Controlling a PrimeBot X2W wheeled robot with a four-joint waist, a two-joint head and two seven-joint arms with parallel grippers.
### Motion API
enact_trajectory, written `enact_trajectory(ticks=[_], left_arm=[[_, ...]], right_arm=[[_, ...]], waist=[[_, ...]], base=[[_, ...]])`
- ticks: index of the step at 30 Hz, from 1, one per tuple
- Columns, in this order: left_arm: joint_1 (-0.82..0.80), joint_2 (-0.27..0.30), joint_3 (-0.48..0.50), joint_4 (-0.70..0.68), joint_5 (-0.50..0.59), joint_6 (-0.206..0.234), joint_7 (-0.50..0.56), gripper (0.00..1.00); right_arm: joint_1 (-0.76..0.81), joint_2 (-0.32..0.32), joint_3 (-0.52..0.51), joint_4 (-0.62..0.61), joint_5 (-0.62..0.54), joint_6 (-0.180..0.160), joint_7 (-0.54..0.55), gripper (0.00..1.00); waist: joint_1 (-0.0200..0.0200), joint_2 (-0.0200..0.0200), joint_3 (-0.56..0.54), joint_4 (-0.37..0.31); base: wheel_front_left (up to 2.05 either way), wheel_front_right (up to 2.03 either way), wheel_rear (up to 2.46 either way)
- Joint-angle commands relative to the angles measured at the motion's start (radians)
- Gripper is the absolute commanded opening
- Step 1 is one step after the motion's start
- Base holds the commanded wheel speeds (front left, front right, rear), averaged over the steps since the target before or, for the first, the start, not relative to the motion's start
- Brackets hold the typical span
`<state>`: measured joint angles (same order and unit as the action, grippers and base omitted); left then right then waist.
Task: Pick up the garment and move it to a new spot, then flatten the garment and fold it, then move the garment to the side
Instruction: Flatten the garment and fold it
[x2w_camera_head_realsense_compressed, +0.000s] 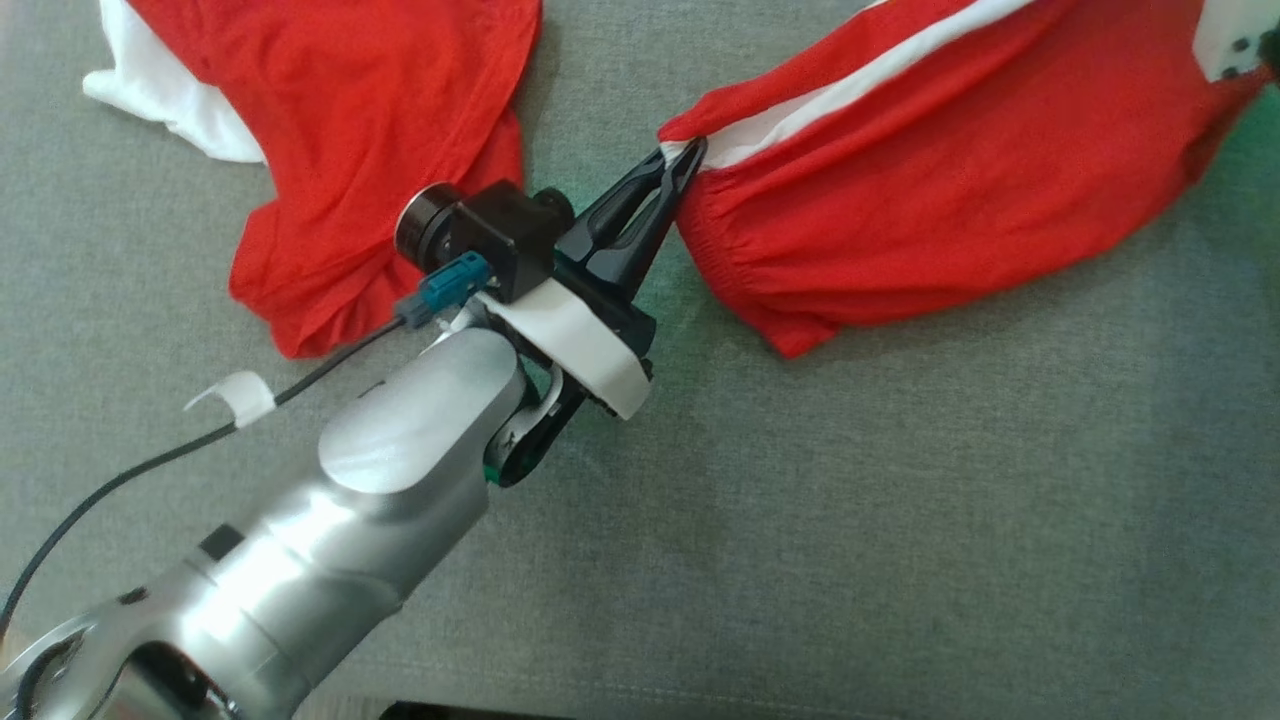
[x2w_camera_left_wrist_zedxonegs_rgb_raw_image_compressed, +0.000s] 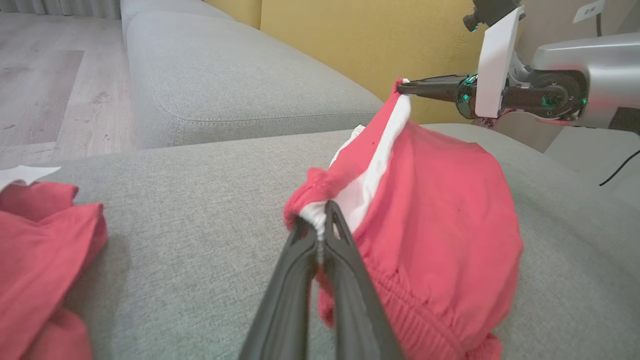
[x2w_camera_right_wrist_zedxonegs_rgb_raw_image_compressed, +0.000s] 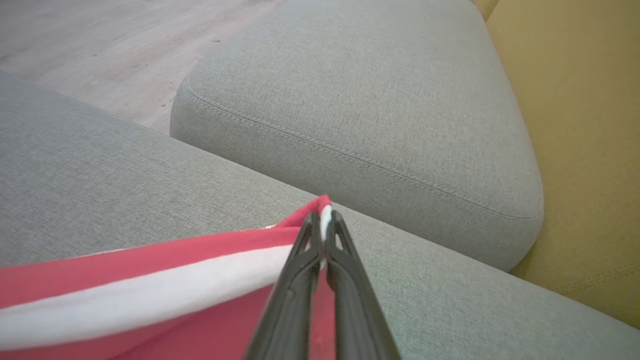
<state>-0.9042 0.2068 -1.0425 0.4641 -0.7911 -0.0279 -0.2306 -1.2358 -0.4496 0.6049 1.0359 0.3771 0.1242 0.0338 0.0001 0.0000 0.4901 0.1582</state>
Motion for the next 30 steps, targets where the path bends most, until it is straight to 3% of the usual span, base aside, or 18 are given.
enact_trajectory(ticks=[1, 2, 3, 5, 12, 19, 27, 30], left_arm=[[-0.035, 0.015, 0.027, -0.015, 0.01, -0.007, -0.01, 0.0], [-0.037, 0.012, 0.027, -0.011, 0.01, -0.009, -0.011, 0.0], [-0.039, 0.01, 0.028, -0.007, 0.009, -0.009, -0.012, 0.1], [-0.039, 0.003, 0.032, 0.005, 0.002, -0.006, -0.012, 1.0], [-0.044, 0.007, 0.046, 0.03, 0.012, 0.013, -0.019, 1.0], [-0.01, 0.038, 0.097, 0.02, 0.015, 0.054, -0.028, 1.0], [0.057, 0.085, 0.184, -0.041, 0.037, 0.125, -0.031, 1.0], [0.105, 0.106, 0.239, -0.09, 0.062, 0.16, -0.031, 1.0]], right_arm=[[-0.018, 0.009, 0.003, -0.011, 0.0, 0.007, -0.012, 0.0], [-0.024, 0.011, 0.004, 0.001, 0.004, 0.007, -0.016, 0.34], [-0.029, 0.012, 0.006, 0.011, 0.006, 0.007, -0.022, 1.0], [-0.037, 0.015, 0.006, 0.026, 0.015, 0.007, -0.043, 1.0], [-0.047, 0.023, 0.013, 0.079, 0.039, 0.007, -0.107, 1.0], [0.01, 0.034, -0.001, 0.086, 0.12, 0.007, -0.208, 1.0], [0.107, 0.048, -0.06, -0.007, 0.212, 0.007, -0.287, 1.0], [0.177, 0.058, -0.1, -0.094, 0.228, 0.007, -0.294, 1.0]], waist=[[-0.0001, 0.0, 0.006, 0.005], [-0.0001, 0.0, 0.008, 0.007], [-0.0001, 0.0, 0.01, 0.008], [-0.0001, 0.0, 0.012, 0.011], [-0.0001, 0.0, -0.015, 0.002], [-0.0001, 0.0, -0.112, -0.036], [-0.0001, 0.0, -0.21, -0.078], [-0.0001, 0.0, -0.244, -0.097]], base=[[0.0, 0.0, 0.0], [0.0, 0.0, 0.0], [0.0, 0.0, 0.0], [0.0, 0.0, 0.0], [0.0, 0.0, 0.0], [0.0, 0.0, 0.0], [0.0, 0.0, 0.0], [0.0, 0.0, 0.0]])
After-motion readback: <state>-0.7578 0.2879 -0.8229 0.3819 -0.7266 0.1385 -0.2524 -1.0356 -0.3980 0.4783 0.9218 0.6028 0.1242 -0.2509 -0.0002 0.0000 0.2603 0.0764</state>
